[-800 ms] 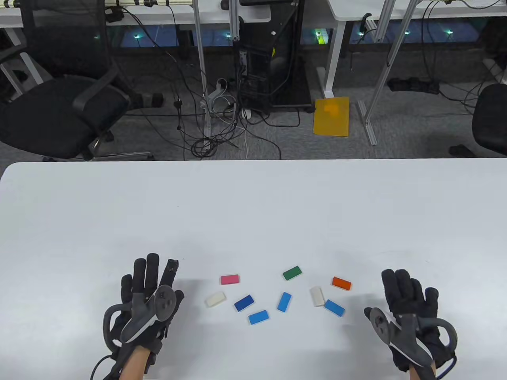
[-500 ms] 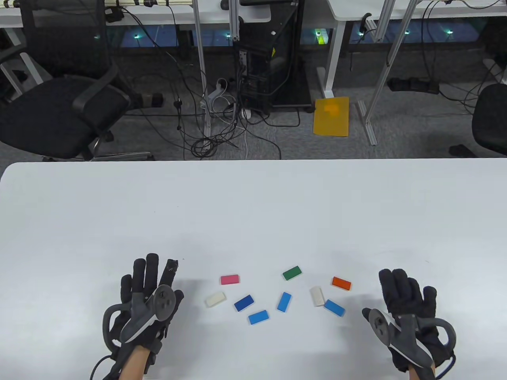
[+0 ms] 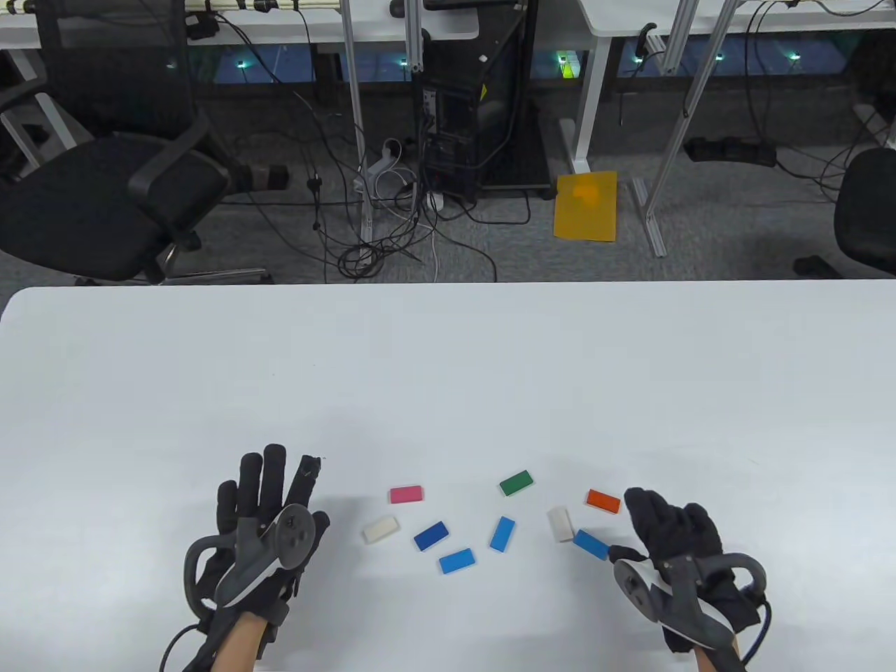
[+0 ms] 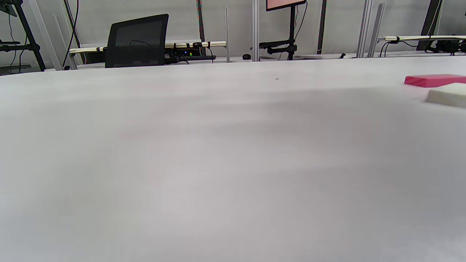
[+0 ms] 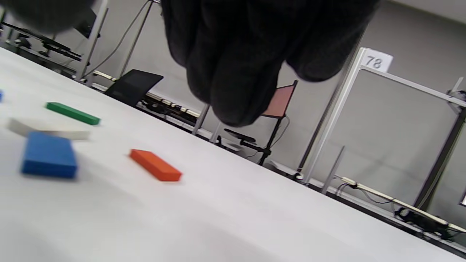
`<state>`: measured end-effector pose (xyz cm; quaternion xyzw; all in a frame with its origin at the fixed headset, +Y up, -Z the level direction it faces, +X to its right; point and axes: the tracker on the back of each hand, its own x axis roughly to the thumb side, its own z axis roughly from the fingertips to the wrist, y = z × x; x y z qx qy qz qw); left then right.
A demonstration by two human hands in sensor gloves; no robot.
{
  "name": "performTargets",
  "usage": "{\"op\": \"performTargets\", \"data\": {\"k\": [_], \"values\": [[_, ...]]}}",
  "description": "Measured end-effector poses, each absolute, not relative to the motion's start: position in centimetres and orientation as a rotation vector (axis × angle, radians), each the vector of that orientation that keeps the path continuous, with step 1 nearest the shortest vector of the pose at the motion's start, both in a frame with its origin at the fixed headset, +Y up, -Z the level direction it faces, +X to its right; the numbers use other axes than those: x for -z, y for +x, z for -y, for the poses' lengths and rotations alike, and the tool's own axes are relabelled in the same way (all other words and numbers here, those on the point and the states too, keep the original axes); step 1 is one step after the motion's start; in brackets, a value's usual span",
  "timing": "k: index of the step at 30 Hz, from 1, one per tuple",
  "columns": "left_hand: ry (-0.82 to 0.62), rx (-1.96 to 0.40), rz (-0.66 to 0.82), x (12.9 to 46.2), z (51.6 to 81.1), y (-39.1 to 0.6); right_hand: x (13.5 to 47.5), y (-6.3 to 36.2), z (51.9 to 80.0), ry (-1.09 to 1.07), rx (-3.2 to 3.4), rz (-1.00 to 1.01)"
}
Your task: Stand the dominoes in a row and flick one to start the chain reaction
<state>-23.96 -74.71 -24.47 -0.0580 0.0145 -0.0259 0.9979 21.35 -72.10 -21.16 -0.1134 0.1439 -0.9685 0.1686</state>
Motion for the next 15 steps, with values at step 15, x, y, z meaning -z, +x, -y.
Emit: {"op": "performTargets", "data": {"k": [15], "values": [[-0.124,0.048,-0.01,24.5,75.0,-23.6,23.9,17.3,75.3,-0.421,2.612,-0.136]]}}
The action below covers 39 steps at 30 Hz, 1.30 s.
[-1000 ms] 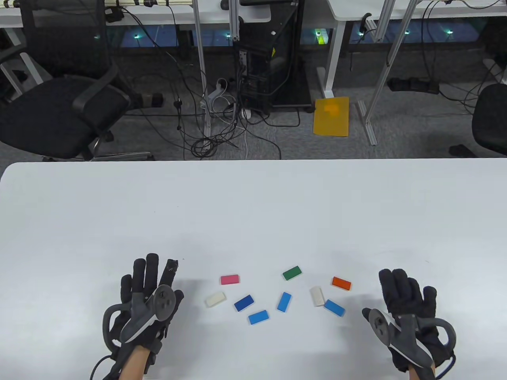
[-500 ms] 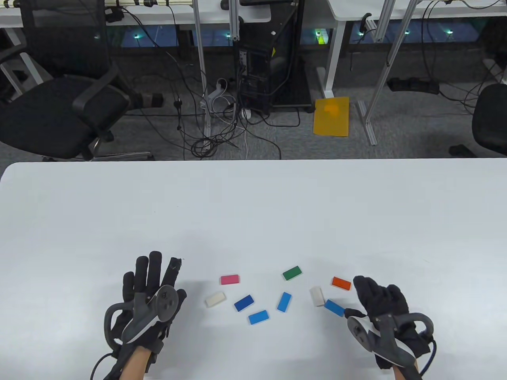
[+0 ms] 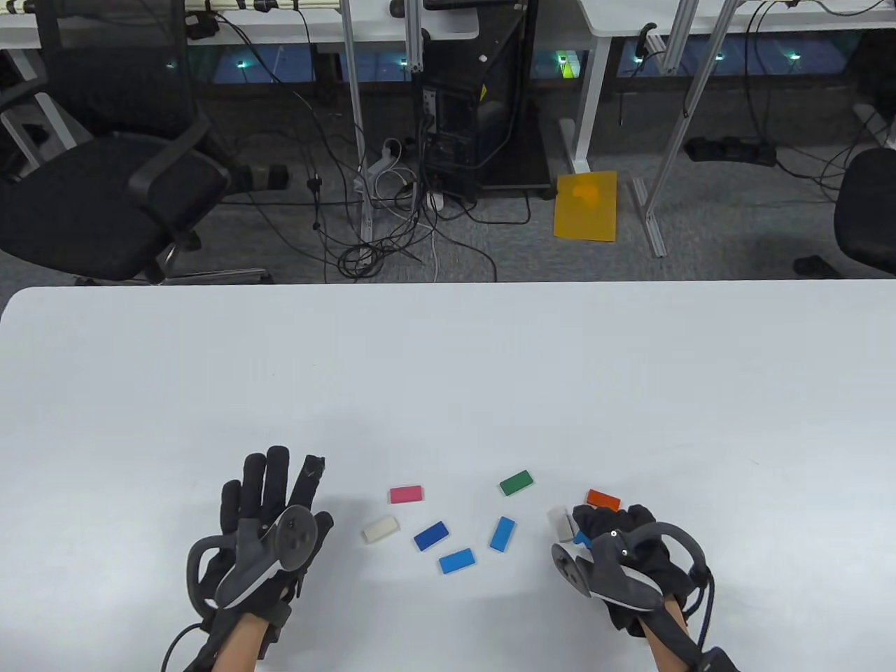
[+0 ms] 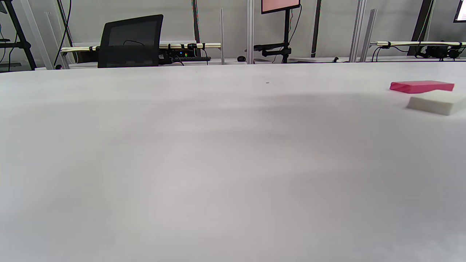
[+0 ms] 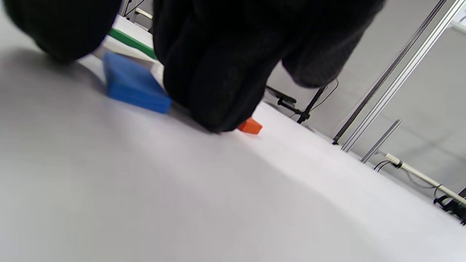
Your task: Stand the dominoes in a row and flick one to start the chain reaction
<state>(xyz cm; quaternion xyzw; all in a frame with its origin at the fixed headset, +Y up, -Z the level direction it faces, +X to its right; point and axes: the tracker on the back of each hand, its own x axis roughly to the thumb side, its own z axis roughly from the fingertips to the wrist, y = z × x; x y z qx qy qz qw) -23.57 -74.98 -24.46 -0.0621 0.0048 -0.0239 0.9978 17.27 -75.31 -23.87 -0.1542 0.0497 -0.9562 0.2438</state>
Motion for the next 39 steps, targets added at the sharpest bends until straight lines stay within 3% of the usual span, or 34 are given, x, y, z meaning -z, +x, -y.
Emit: {"op": "performTargets", "data": {"k": [10,18,25,39], "values": [[-0.112,0.05,-0.007,24.2,74.7,-23.4,23.6,15.5,76.4,-0.46,2.399,-0.162],[-0.095,0.03,0.002,24.2,74.5,-23.4,22.7,17.2,73.9,-0.44,2.626,-0.218],[-0.086,0.03,-0.001,24.1,74.4,-23.3,21.1,16.1,71.5,-0.658,2.832,-0.309],[-0.096,0.036,-0.002,24.1,74.3,-23.4,17.3,9.8,72.9,-0.996,2.59,-0.431]]}}
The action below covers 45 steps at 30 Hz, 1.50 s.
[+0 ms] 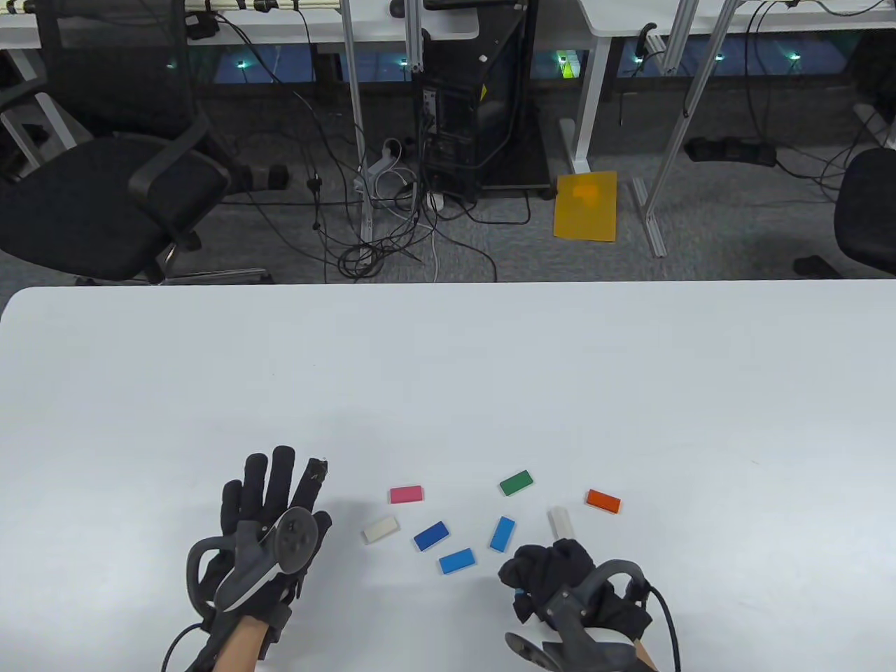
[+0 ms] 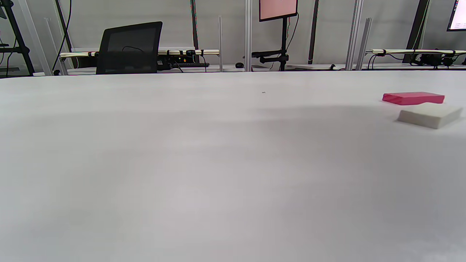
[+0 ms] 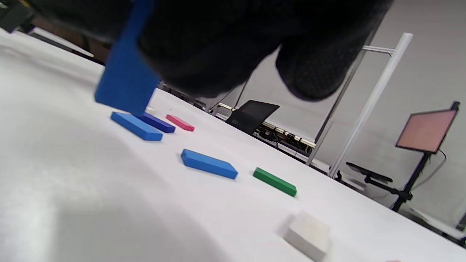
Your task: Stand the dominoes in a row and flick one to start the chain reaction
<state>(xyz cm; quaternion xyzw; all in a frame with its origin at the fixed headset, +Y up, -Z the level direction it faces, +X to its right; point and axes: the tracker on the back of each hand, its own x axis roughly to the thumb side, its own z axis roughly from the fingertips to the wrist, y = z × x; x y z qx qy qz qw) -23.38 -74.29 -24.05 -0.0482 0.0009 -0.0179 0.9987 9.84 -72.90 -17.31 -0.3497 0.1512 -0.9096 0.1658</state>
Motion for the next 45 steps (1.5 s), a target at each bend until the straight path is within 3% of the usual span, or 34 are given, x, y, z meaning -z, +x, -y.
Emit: {"op": "performTargets", "data": {"k": [13,45], "values": [[-0.113,0.04,-0.014,24.0,74.2,-23.5,16.0,7.3,74.7,-1.066,2.462,-0.415],[-0.152,0.043,-0.024,24.2,74.3,-23.6,15.9,7.3,74.3,-1.052,2.408,-0.415]]}}
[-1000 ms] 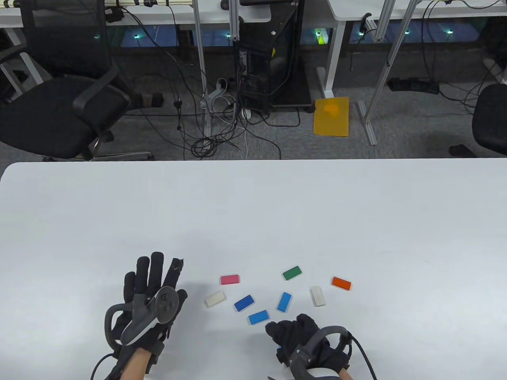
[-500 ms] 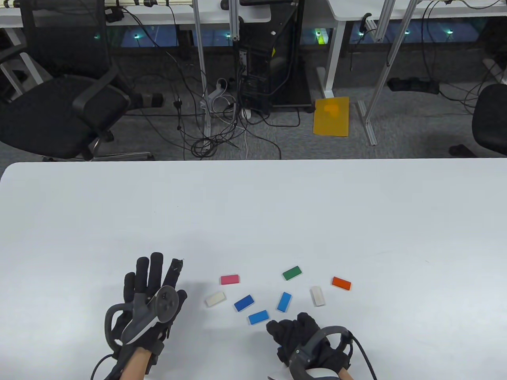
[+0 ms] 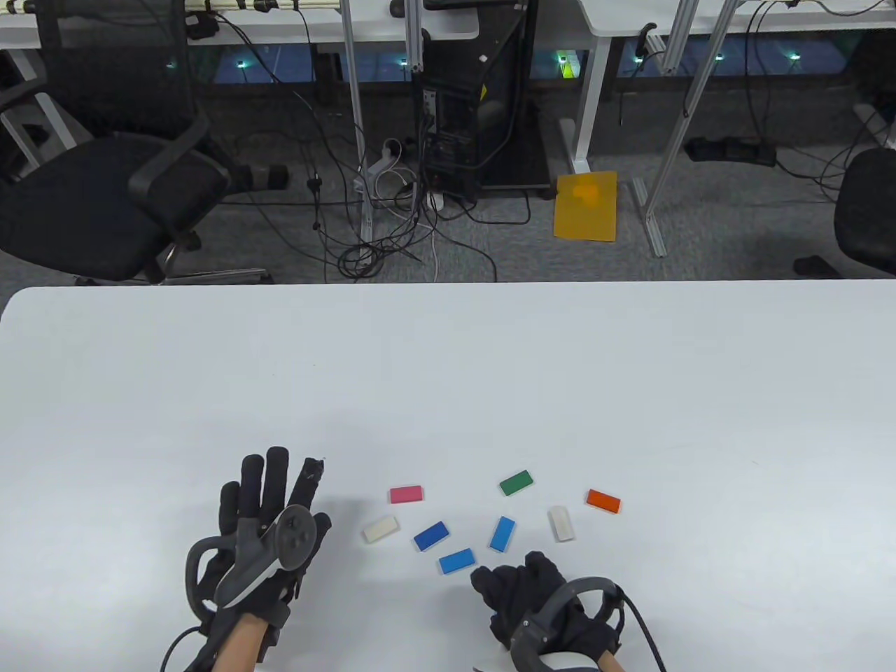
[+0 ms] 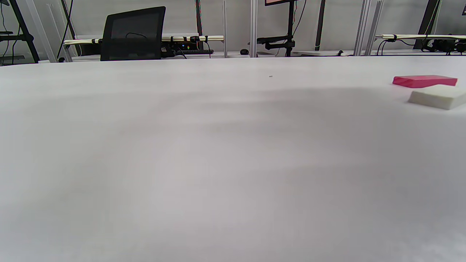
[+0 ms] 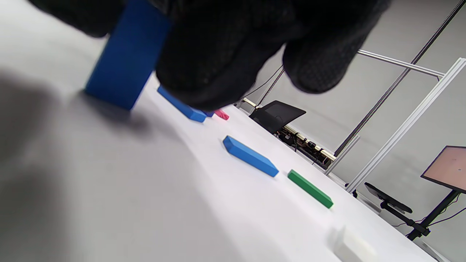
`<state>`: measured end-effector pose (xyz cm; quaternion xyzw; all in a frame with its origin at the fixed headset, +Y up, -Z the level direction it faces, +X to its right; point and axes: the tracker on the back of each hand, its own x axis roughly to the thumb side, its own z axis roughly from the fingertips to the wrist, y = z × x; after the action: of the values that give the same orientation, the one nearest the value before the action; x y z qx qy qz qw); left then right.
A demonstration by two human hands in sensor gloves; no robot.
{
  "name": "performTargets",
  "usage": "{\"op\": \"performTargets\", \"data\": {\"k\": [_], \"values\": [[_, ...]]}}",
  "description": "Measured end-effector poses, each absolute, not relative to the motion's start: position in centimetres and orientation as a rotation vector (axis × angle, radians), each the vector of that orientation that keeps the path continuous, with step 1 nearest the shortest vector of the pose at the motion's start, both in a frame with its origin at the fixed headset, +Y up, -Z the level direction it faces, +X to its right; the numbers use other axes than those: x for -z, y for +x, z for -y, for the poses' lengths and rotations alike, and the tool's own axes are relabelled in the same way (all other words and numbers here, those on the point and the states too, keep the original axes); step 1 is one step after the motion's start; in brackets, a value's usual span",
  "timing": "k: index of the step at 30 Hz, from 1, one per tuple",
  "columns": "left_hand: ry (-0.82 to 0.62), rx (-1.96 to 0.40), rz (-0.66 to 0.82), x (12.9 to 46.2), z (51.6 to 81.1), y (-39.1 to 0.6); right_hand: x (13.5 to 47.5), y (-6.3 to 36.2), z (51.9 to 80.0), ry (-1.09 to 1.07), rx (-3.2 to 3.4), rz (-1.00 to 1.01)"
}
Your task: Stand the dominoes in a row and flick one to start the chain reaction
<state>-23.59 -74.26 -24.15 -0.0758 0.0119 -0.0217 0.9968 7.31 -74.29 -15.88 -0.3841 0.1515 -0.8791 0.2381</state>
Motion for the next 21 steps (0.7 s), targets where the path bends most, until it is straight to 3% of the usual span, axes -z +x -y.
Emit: {"op": "performTargets", "data": {"k": [21], "values": [[-0.164,0.049,-0.021,24.21,74.43,-23.47,15.85,7.43,74.49,-1.053,2.389,-0.394]]}}
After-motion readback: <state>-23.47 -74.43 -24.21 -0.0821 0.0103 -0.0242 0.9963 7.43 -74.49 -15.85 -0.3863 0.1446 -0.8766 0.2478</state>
